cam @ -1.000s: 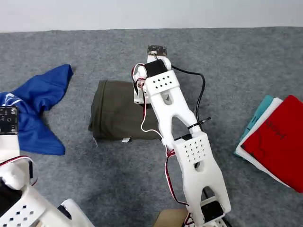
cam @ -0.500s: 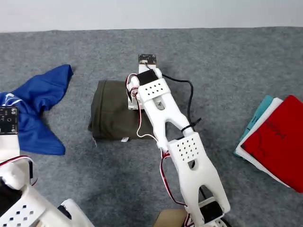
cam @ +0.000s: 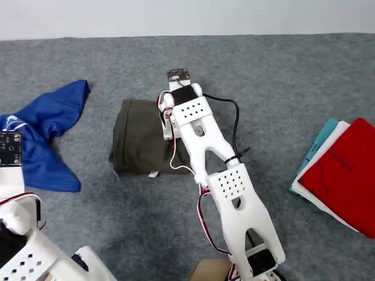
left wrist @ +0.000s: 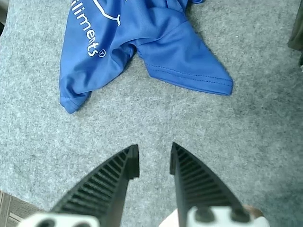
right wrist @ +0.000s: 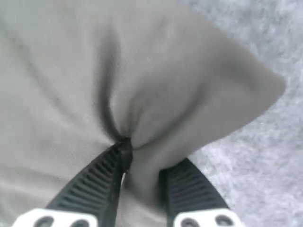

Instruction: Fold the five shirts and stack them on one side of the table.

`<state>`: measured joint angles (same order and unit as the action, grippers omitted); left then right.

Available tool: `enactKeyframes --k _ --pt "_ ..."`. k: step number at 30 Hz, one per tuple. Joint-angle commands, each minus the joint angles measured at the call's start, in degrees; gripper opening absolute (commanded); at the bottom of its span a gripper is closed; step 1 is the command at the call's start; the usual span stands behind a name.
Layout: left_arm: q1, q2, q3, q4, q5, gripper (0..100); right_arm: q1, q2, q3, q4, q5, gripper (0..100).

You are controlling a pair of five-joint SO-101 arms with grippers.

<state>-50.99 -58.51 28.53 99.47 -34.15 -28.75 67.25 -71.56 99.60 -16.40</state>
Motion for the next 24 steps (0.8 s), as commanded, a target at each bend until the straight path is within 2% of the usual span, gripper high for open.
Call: enactKeyframes --k 1,7,17,24 --pt "0.2 -0.3 -0.2 -0.8 0.0 12 -0.6 -0.6 -5.0 3.5 3.3 0.9" --pt "0.2 -0.3 -0.2 -0.8 -0.2 12 -0.1 -8.1 1.2 3.5 5.0 0.9" --pt "0.2 -0.3 -0.6 -0.7 -0.3 12 0.0 -36.5 40.6 3.3 14.8 0.9" --pt "0.2 -0.3 -0.6 -0.4 -0.3 12 2.5 -48.7 54.9 3.2 25.0 0.9"
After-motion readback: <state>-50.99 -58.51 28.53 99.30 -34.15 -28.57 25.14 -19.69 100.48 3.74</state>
